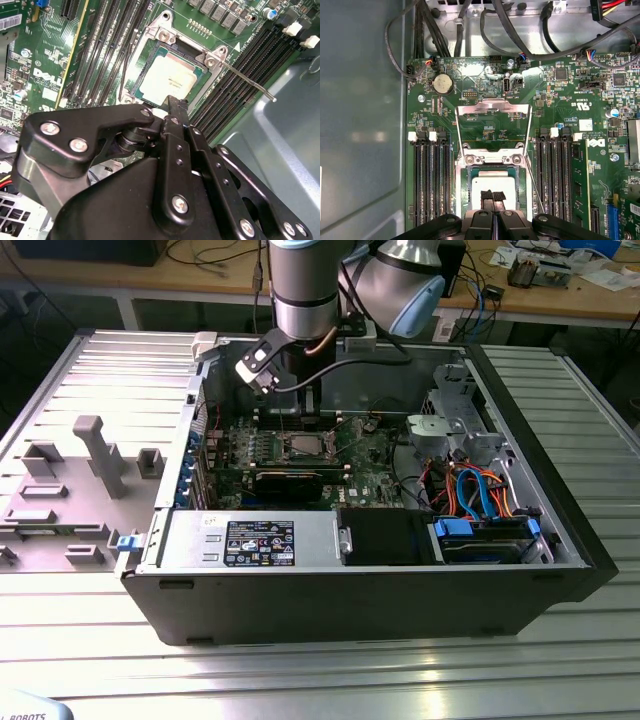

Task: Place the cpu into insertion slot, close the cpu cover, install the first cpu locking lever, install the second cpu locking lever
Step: 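Close the cpu cover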

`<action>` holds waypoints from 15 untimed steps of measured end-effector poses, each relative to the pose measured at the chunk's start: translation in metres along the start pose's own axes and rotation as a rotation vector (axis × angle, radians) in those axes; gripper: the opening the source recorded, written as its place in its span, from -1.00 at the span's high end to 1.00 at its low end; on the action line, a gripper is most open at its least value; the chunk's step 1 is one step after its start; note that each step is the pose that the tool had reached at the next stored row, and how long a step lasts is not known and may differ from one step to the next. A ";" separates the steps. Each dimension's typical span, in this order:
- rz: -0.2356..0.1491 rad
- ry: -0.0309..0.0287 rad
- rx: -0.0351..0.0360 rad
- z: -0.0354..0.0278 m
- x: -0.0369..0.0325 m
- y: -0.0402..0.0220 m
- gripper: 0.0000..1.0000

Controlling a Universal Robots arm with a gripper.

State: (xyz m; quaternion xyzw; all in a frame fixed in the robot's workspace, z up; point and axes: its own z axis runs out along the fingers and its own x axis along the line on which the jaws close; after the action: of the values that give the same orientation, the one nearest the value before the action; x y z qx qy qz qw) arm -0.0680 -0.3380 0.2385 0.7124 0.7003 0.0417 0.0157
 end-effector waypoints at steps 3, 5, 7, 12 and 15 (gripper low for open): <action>0.000 0.0001 0.0000 -0.0009 0.0000 0.0001 0.79; 0.000 0.0001 0.0000 -0.0011 0.0000 0.0001 0.79; 0.000 -0.0001 0.0000 -0.0014 0.0000 0.0001 0.79; 0.000 -0.0003 0.0002 -0.0027 0.0000 0.0002 0.79; 0.000 0.0001 -0.0001 -0.0038 0.0001 0.0003 0.79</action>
State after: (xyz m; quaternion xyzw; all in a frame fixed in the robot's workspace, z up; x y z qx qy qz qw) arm -0.0680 -0.3380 0.2423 0.7124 0.7003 0.0417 0.0157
